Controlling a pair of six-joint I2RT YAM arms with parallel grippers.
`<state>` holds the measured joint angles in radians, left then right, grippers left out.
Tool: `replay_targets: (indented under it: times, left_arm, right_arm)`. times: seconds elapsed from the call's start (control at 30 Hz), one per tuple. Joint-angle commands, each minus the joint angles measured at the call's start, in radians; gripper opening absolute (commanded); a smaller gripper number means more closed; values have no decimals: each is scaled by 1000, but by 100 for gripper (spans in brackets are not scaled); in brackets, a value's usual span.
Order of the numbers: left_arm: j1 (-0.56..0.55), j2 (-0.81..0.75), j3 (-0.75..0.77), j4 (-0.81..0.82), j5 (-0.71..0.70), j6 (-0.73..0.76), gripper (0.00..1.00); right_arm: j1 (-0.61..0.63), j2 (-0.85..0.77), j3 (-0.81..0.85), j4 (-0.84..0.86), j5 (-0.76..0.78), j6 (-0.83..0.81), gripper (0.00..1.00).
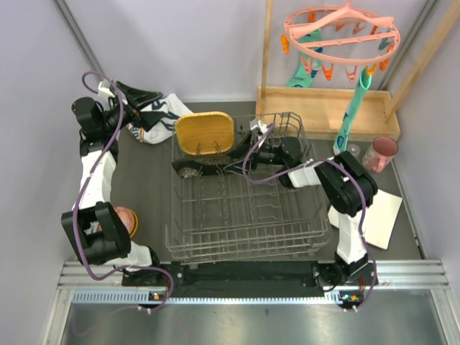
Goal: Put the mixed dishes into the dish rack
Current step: Insert the plate into the dish rack
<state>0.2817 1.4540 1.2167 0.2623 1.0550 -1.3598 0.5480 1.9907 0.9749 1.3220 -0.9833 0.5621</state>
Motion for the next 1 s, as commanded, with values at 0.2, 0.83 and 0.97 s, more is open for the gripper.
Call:
replay_targets:
  times: [0.2,0.83,0.97]
  left_arm:
    - [10,-63,-20,23,-4,2,97]
    - [10,-142,-79,-1,-26,2,97]
    - [8,-147,-88,-9,-33,8,97]
  right_arm:
    - [-75,-90,113,284,-104,42,67]
    - [-108,-565,-2,-490,76,-823,71]
    - [-103,-641,-4,-691,156,-1019,72]
